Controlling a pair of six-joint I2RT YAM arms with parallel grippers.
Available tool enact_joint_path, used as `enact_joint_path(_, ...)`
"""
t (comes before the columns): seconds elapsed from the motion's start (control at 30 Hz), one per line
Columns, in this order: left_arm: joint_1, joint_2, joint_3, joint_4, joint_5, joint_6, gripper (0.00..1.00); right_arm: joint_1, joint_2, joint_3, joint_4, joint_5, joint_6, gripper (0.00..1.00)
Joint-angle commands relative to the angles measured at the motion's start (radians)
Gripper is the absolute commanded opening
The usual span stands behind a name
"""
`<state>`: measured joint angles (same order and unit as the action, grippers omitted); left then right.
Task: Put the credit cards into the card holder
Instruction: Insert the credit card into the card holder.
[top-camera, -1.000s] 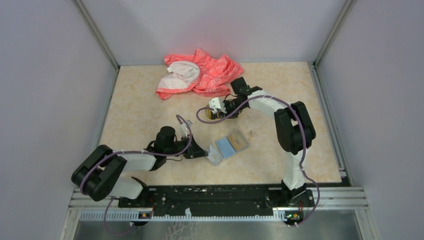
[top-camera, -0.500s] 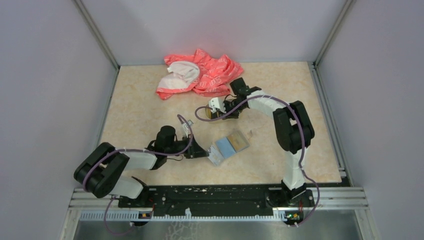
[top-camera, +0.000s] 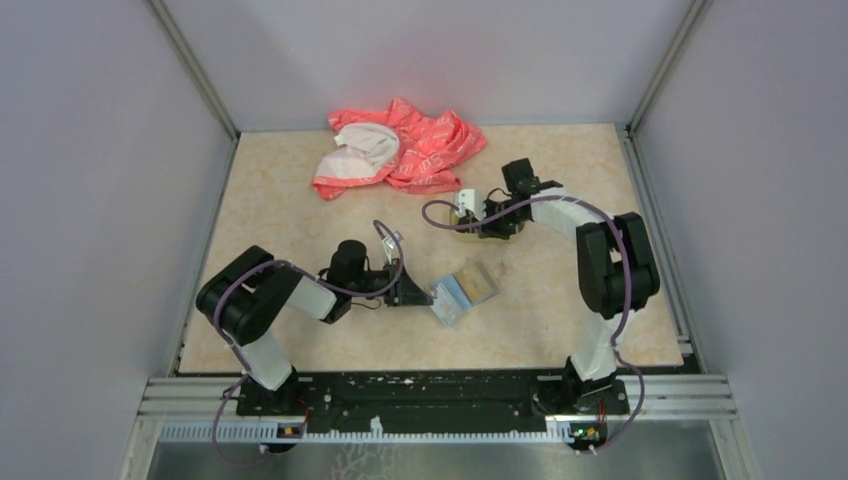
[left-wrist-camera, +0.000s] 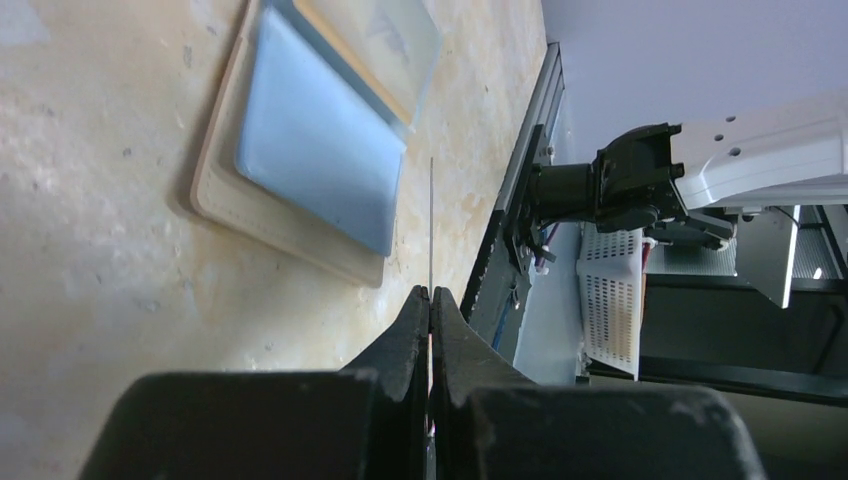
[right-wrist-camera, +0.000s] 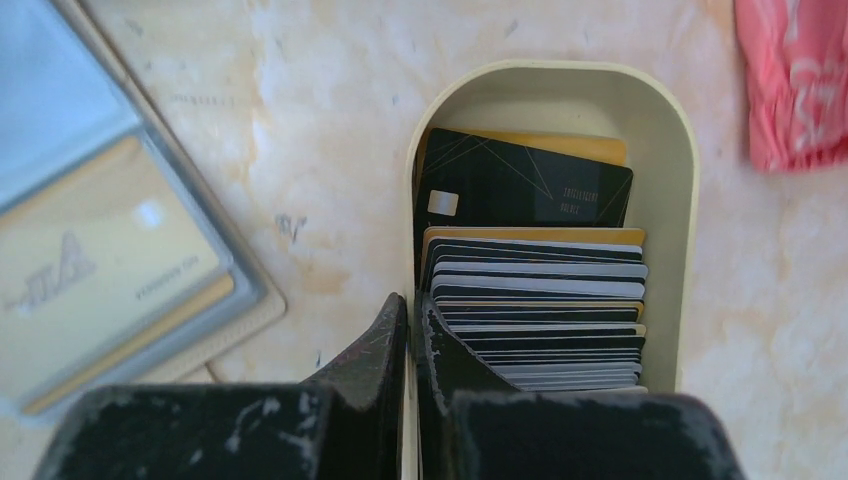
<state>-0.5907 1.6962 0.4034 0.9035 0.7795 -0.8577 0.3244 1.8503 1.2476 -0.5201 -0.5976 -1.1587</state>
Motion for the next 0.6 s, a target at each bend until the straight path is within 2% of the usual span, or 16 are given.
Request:
enact_joint_path(0.0,0.006,0.085,0.061,0.124,0.066,-0.053,0.00,-0.058,-0.098,-0.056,0.010,0.018,0.001,0.00)
enact_joint_path(0.27,0.006,0.186,0.114,0.138,0.035,-0.111,0.00,-0.164,-0.175,-0.111,0.020,-0.004,0.020,0.00)
enact_joint_path(0.43,0.007,0.243,0.095,0.268,-0.001,-0.194,0.00,-0.185,-0.261,-0.148,0.041,-0.016,0.079,0.33)
enact_joint_path(0.57,0.008,0.300,0.073,0.433,0.003,-0.269,0.00,-0.185,-0.383,-0.188,0.047,-0.060,0.116,0.52)
